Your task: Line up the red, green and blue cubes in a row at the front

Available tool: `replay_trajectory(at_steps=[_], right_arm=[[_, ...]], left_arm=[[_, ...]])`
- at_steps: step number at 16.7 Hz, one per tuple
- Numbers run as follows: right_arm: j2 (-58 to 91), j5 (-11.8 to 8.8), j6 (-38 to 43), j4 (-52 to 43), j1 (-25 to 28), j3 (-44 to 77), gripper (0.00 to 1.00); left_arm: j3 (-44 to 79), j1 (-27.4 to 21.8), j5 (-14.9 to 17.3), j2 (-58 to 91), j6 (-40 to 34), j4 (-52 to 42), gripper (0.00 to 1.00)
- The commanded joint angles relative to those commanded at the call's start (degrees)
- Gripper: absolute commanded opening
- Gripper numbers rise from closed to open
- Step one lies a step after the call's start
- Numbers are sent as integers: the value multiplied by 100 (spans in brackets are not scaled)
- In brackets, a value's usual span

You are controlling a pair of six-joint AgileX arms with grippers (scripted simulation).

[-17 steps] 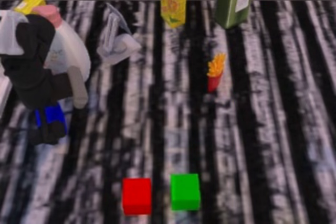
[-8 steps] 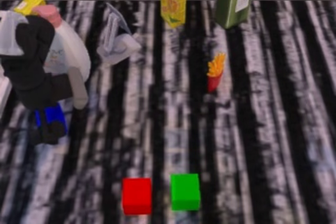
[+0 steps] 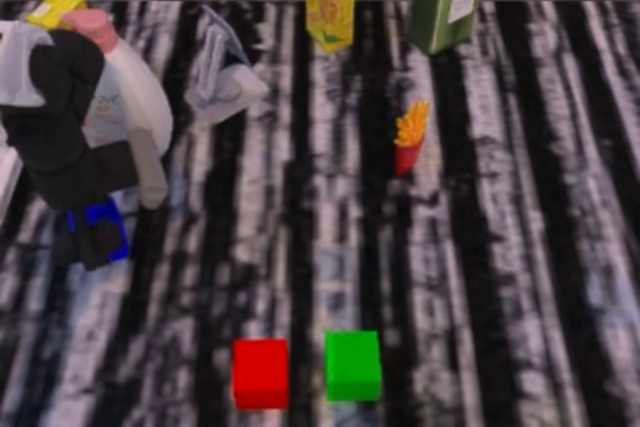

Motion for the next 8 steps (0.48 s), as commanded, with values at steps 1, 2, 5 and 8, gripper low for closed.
replay_trajectory(at_steps=[1,2,5,8], right_arm=[[0,0,0,0,0,0,100],[0,0,0,0,0,0,100],[0,0,0,0,0,0,100],[0,0,0,0,0,0,100]], left_arm=[[0,0,0,0,0,0,0],[0,0,0,0,0,0,0],[0,0,0,0,0,0,0],[0,0,0,0,0,0,0]])
